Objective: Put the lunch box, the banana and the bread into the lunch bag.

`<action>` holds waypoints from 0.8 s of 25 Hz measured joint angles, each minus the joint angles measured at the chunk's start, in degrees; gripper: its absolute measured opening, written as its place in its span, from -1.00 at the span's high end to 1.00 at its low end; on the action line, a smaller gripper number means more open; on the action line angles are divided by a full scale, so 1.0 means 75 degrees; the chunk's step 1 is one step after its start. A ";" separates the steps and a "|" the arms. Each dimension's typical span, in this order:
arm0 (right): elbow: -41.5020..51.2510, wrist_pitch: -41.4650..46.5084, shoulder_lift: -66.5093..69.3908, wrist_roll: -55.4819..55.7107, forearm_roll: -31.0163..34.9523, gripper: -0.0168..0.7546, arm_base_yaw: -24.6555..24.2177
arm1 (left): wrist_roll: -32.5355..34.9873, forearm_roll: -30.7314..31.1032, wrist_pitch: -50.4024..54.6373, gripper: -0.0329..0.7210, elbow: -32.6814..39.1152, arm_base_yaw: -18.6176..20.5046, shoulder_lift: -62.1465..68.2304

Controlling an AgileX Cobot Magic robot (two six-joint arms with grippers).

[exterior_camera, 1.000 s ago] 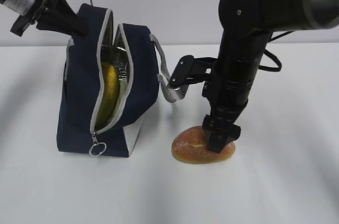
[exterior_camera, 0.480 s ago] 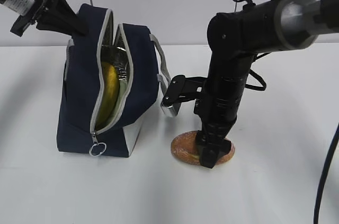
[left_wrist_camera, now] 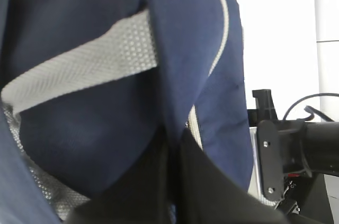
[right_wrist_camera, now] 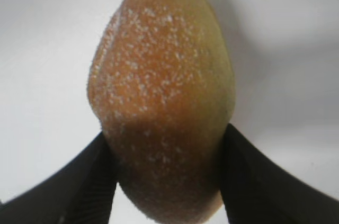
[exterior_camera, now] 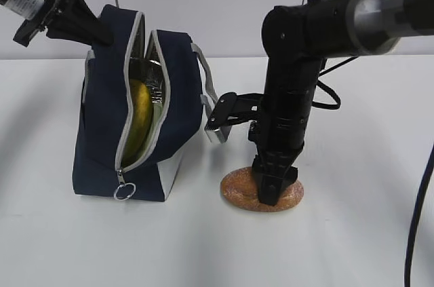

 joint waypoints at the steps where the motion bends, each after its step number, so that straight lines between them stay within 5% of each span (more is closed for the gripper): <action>1: -0.0121 0.0163 0.0000 0.0000 0.0000 -0.08 0.0000 | 0.0000 0.0000 0.0000 0.92 0.0000 0.0000 0.0000; 13: -0.0483 0.0490 -0.1211 0.0833 -0.1472 -0.07 -0.0015 | 0.0000 0.0007 0.0000 0.92 0.0000 0.0000 0.0000; 20: -0.0483 0.0579 -0.2304 0.0977 -0.1471 -0.07 -0.0015 | 0.0000 0.0007 0.0000 0.92 0.0000 0.0000 0.0000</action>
